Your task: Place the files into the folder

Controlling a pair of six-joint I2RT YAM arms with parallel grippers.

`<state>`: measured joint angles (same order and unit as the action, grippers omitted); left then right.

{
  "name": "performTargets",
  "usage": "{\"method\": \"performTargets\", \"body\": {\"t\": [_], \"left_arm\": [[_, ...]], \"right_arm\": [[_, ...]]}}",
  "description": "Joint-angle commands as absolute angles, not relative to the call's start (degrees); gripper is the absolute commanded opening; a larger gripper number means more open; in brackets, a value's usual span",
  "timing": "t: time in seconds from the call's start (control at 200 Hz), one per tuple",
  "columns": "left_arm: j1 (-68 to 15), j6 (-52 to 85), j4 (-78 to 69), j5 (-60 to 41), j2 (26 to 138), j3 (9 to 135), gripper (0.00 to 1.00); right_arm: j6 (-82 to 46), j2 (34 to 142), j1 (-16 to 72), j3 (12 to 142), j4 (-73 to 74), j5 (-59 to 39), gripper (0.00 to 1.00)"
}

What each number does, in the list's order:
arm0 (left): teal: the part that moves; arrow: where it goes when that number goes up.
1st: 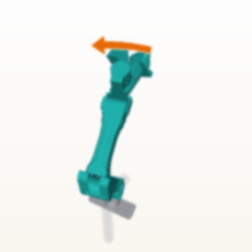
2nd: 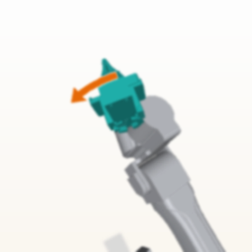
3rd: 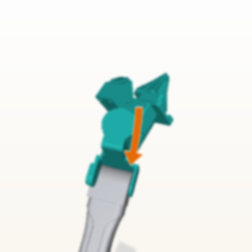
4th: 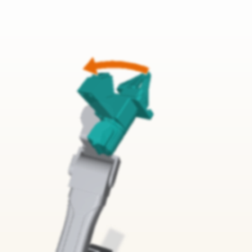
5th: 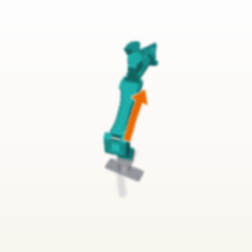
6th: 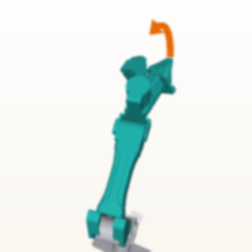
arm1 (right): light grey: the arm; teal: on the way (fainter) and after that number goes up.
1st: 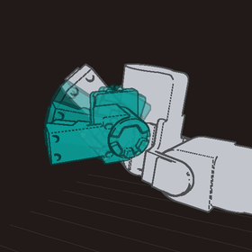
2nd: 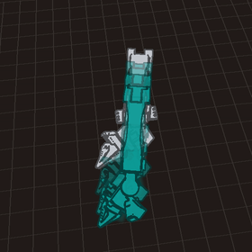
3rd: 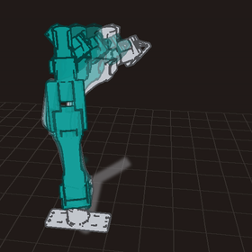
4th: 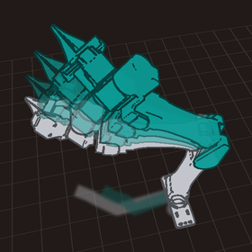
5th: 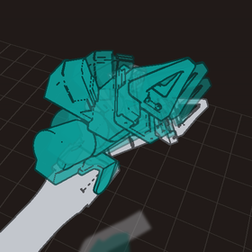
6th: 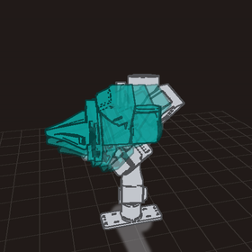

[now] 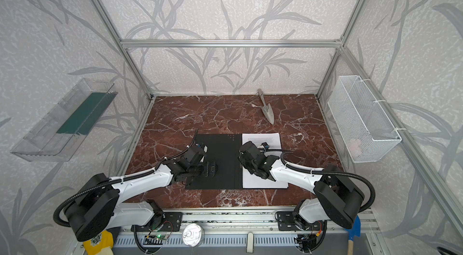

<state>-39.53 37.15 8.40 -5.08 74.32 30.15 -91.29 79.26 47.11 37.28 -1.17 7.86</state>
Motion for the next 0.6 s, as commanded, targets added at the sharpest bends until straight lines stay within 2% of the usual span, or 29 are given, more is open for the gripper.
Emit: {"method": "performTargets", "body": {"t": [0.0,0.17,0.595], "left_arm": [[-39.25,38.57,11.25,-4.02,75.17,28.97,0.99],[-39.24,39.16,11.45,-2.72,75.58,28.83,0.99],[-39.27,39.20,10.59,-2.66,79.04,29.53,0.99]], "right_arm": [[-90.74,77.27,46.86,32.43,-3.24,9.38,0.00],[-88.13,75.49,47.09,27.62,-3.33,10.63,0.00],[-89.81,80.40,48.35,16.88,4.74,11.86,0.00]]}}
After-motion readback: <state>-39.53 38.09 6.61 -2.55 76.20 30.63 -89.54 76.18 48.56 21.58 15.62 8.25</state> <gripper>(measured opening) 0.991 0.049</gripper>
